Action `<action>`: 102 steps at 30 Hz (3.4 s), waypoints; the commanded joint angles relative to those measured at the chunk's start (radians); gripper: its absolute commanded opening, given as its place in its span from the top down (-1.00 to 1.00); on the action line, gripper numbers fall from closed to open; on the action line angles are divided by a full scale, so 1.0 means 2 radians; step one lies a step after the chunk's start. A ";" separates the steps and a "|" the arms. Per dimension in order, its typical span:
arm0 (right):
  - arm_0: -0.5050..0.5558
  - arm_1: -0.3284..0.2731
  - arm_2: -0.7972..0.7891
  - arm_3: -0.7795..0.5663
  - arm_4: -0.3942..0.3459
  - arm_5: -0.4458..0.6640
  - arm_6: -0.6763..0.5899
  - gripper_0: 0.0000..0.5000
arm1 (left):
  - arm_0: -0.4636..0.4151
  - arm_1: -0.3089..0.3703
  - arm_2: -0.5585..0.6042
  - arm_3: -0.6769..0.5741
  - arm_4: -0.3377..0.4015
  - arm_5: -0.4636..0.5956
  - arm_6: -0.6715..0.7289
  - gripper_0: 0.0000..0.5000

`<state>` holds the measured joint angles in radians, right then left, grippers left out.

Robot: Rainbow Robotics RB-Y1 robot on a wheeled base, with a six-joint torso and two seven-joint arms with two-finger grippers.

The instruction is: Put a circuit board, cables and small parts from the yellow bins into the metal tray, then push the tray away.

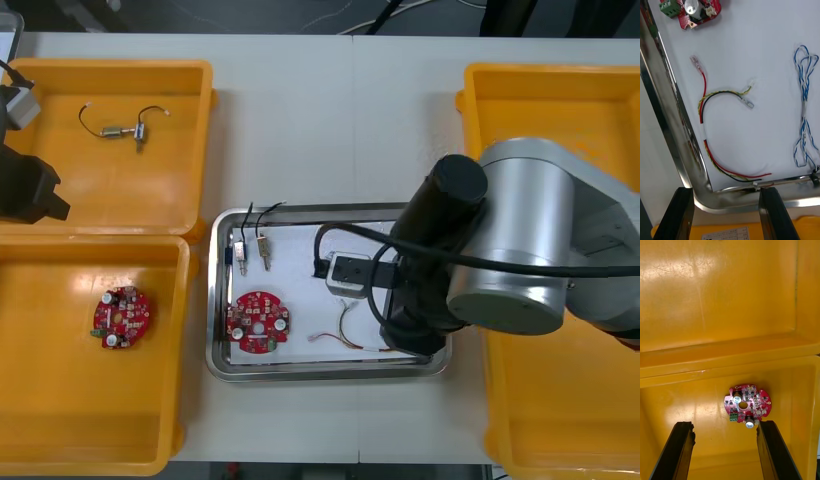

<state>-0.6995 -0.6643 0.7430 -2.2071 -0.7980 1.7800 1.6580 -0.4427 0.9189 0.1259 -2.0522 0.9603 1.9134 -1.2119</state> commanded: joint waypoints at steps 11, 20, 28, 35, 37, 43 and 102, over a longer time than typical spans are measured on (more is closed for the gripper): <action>-0.033 0.047 0.132 0.016 0.081 -0.060 -0.011 -1.00 | 0.005 -0.015 0.023 -0.017 -0.016 0.003 0.030 -1.00; -0.036 0.059 0.186 0.016 0.117 -0.071 -0.017 -1.00 | 0.005 -0.015 0.023 -0.017 -0.014 0.003 0.030 -1.00; -0.036 0.064 0.203 0.022 0.116 -0.075 -0.019 -1.00 | 0.006 -0.015 0.023 -0.017 -0.013 0.003 0.030 -1.00; -0.036 0.081 0.213 0.054 0.121 -0.081 -0.019 -1.00 | 0.006 -0.015 0.023 -0.018 -0.012 0.003 0.030 -1.00; -0.035 0.087 0.217 0.061 0.127 -0.081 -0.019 -1.00 | 0.006 -0.015 0.023 -0.017 -0.012 0.003 0.030 -1.00; -0.030 0.099 0.218 0.069 0.134 -0.079 -0.027 -1.00 | 0.007 -0.015 0.023 -0.017 -0.012 0.003 0.030 -1.00; 0.017 0.082 0.245 0.070 0.225 -0.101 -0.019 1.00 | 0.010 -0.015 0.023 -0.017 -0.010 0.003 0.030 -1.00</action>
<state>-0.6750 -0.4815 1.2194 -2.0570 -0.3683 1.5901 1.6396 -0.4409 0.8980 0.1401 -2.0600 0.9390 1.9134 -1.2118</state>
